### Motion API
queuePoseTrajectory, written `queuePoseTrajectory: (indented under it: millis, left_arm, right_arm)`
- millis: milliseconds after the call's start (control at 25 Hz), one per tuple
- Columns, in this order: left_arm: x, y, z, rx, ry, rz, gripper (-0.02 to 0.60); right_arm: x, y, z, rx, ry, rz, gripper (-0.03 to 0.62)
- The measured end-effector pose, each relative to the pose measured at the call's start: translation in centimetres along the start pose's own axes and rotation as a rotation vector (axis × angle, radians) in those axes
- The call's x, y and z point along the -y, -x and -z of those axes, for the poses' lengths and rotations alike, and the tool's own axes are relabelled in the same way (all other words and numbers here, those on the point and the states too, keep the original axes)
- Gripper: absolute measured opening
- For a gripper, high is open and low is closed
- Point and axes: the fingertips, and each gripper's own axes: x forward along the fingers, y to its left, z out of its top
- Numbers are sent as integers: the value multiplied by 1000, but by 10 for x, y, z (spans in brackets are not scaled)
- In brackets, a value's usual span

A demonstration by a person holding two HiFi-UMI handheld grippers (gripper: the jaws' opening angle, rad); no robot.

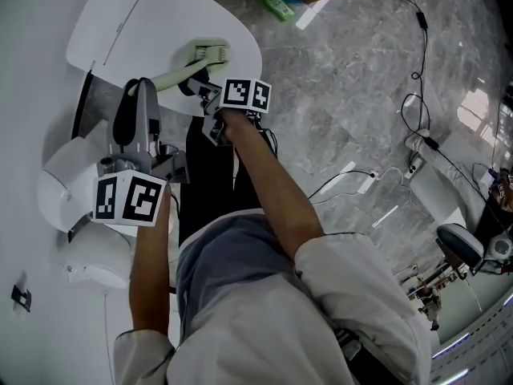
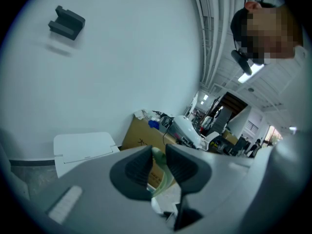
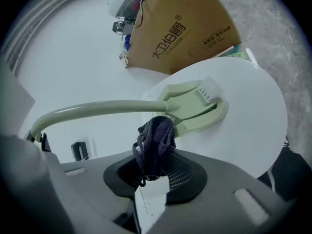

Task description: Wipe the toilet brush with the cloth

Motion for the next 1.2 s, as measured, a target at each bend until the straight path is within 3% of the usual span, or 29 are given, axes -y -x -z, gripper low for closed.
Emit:
queuePoseTrajectory:
  millis: [320,1200]
  left_arm:
    - [1,0,1,4,-3,-6,0]
    - [3,2,3,11,-14,-7,0]
  right_arm:
    - [13,17,-2,-18,31,14,91]
    - [38,52,-13,29,-10,-2,91]
